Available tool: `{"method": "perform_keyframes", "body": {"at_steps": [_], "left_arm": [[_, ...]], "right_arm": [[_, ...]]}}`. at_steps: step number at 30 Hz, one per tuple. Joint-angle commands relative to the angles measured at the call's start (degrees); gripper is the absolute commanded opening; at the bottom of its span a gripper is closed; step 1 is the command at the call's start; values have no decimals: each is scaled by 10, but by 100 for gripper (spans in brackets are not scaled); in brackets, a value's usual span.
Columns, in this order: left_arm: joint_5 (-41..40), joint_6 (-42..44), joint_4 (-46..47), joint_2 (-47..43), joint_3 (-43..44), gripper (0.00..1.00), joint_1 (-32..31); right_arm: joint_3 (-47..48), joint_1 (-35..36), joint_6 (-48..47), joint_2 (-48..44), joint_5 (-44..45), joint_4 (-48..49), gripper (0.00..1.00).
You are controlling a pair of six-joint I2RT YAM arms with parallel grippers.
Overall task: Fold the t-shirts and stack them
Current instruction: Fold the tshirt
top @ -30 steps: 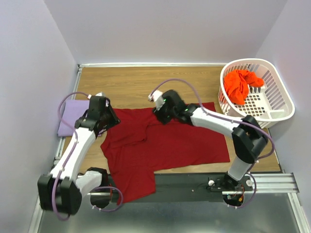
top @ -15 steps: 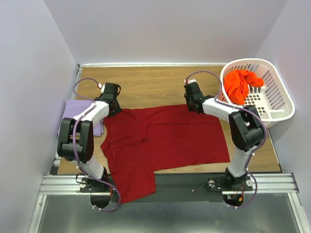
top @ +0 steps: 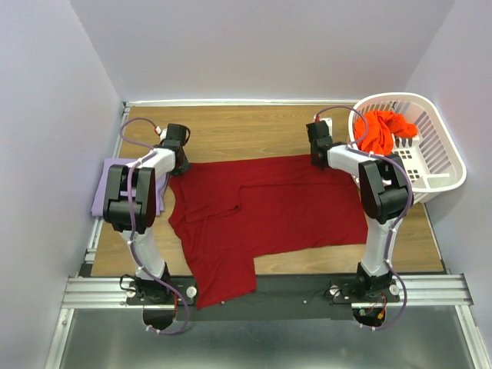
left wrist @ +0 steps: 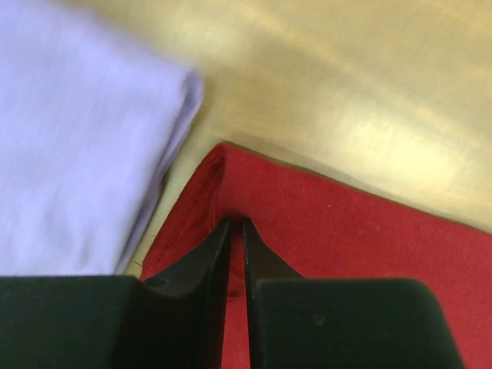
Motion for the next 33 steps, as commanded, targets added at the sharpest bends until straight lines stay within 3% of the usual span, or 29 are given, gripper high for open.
{"method": "perform_keyframes", "body": {"at_steps": [1, 11, 19, 25, 29, 33], "left_arm": [[-2, 8, -2, 53, 53, 18, 5], [-21, 12, -60, 195, 275, 18, 18], [-28, 26, -78, 254, 382, 22, 40], [-25, 33, -57, 154, 379, 39, 36], [-41, 30, -51, 25, 331, 48, 12], [-28, 3, -53, -99, 186, 51, -7]], "right_arm": [[17, -16, -3, 54, 22, -32, 39], [121, -28, -28, 115, 11, -31, 40], [188, -30, -53, 153, -22, -33, 43], [210, -27, -69, 90, -99, -41, 47], [189, -20, -51, 17, -161, -65, 51], [112, 6, -31, -82, -227, -79, 53]]}}
